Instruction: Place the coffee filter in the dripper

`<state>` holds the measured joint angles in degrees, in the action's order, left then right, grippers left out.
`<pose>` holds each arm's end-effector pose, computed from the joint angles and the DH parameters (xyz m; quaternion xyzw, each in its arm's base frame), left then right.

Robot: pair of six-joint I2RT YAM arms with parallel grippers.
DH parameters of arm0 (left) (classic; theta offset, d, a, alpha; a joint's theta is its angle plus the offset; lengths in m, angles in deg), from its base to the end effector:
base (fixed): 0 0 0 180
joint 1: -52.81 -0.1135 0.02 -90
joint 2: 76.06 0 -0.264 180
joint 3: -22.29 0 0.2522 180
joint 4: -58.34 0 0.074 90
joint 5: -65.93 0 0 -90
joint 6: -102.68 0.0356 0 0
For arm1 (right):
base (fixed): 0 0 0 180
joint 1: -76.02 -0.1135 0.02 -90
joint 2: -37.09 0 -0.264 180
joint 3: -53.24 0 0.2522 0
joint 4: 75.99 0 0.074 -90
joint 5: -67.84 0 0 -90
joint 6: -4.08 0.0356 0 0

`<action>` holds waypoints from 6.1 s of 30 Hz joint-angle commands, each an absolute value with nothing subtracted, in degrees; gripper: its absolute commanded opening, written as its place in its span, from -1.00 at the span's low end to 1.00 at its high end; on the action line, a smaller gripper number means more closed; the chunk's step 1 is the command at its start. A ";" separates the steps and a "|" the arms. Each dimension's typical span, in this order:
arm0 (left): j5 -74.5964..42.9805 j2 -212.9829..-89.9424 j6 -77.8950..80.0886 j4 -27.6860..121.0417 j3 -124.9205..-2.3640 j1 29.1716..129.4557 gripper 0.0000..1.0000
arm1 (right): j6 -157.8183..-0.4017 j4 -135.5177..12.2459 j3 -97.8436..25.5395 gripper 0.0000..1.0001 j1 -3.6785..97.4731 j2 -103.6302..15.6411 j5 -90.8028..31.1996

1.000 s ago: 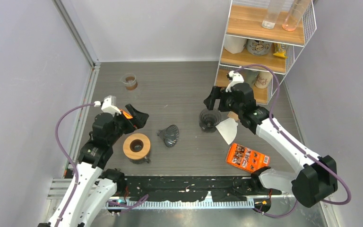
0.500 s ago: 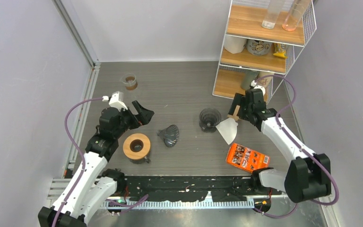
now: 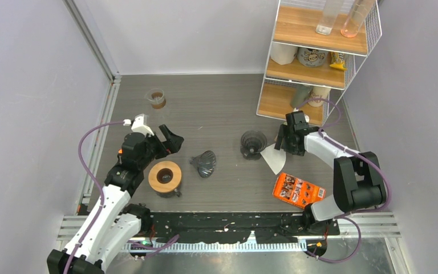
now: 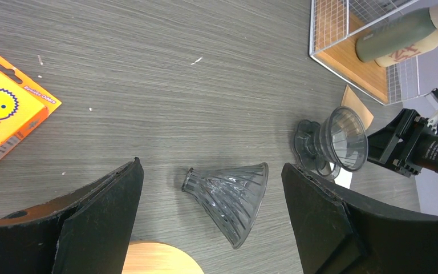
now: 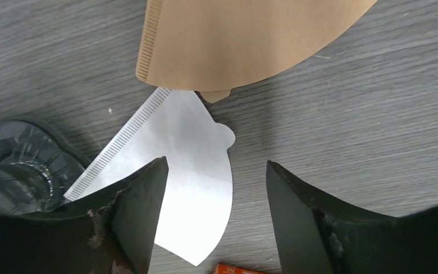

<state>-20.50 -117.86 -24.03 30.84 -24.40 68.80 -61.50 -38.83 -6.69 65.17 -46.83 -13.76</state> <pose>0.1682 -0.0505 0.2689 -0.1325 0.8211 -0.2693 0.4854 0.2712 0.0467 0.1778 0.1322 0.9570 0.0077 0.2583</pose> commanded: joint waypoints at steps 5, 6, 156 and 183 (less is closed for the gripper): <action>-23.54 -116.89 -23.00 31.83 -24.48 68.55 0.99 | -61.18 -37.75 -8.21 0.27 63.82 -51.79 -13.80; -23.59 -116.80 -23.01 31.84 -24.50 68.55 0.99 | -61.12 -37.86 -8.39 0.23 63.73 -52.17 -13.94; 27.90 -138.68 15.78 37.19 -42.50 88.07 -1.00 | -84.94 -71.24 -1.43 0.91 47.12 -11.31 -49.05; 23.55 -139.09 13.03 37.92 -43.49 88.11 -1.00 | -85.41 -69.31 -1.45 0.91 45.57 -10.21 -60.31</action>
<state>24.33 -139.93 13.32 36.06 -41.21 88.32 -84.41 -69.45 0.57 46.22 -11.23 -58.41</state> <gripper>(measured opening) 0.039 0.955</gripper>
